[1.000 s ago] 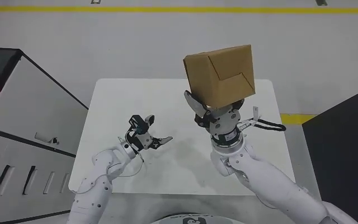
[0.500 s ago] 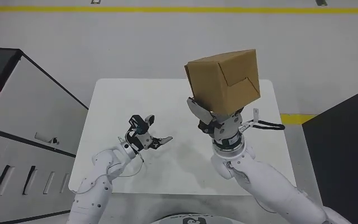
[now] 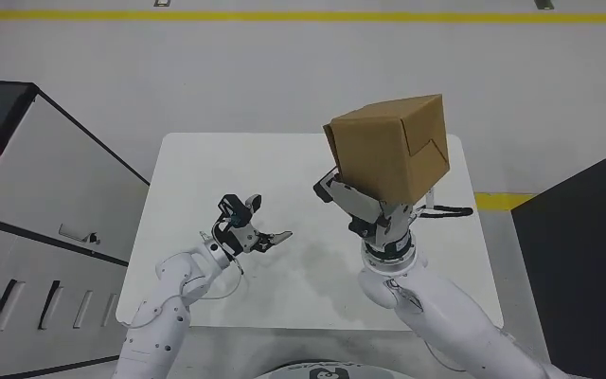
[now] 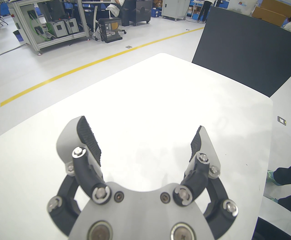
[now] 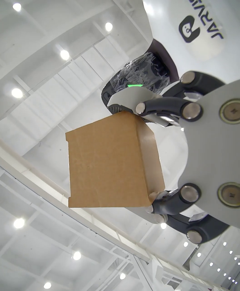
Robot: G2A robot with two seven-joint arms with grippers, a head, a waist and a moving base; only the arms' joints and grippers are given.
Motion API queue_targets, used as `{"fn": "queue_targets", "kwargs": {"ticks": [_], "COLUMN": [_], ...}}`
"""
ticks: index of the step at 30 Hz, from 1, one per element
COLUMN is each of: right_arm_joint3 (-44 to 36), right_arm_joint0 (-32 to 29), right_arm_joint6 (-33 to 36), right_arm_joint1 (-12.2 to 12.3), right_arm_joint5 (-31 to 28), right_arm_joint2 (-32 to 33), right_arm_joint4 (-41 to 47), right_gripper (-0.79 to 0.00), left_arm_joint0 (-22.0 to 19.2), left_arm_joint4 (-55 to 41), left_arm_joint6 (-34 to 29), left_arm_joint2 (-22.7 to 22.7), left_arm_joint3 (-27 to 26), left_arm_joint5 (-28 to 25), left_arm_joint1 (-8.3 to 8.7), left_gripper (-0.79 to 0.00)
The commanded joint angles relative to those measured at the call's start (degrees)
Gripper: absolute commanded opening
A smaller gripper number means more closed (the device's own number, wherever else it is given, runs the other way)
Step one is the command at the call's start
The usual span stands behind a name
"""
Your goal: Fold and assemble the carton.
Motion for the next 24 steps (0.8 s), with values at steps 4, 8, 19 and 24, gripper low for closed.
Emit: {"fn": "queue_targets", "kwargs": {"ticks": [4, 8, 19, 24], "right_arm_joint3": [0.7, 2.5, 5.1, 5.1], "right_arm_joint0": [-0.1, 0.7, 1.5, 1.5], "right_arm_joint6": [0.1, -1.8, -6.6, -6.6], "right_arm_joint1": [-0.7, -1.0, -1.2, -1.2], "right_arm_joint5": [1.6, 0.6, -3.0, -3.0], "right_arm_joint2": [0.6, 2.3, 6.9, 6.9], "right_arm_joint4": [-1.1, -7.3, -24.6, -24.6], "right_gripper": [-0.785, -0.785, -0.785, -0.785], "left_arm_joint0": [0.0, 0.0, 0.0, 0.0], "left_arm_joint4": [0.0, 0.0, 0.0, 0.0], "left_arm_joint6": [0.0, 0.0, 0.0, 0.0], "left_arm_joint2": [0.0, 0.0, 0.0, 0.0], "left_arm_joint3": [0.0, 0.0, 0.0, 0.0], "left_arm_joint5": [0.0, 0.0, 0.0, 0.0], "left_arm_joint1": [0.0, 0.0, 0.0, 0.0], "left_gripper": [0.0, 0.0, 0.0, 0.0]}}
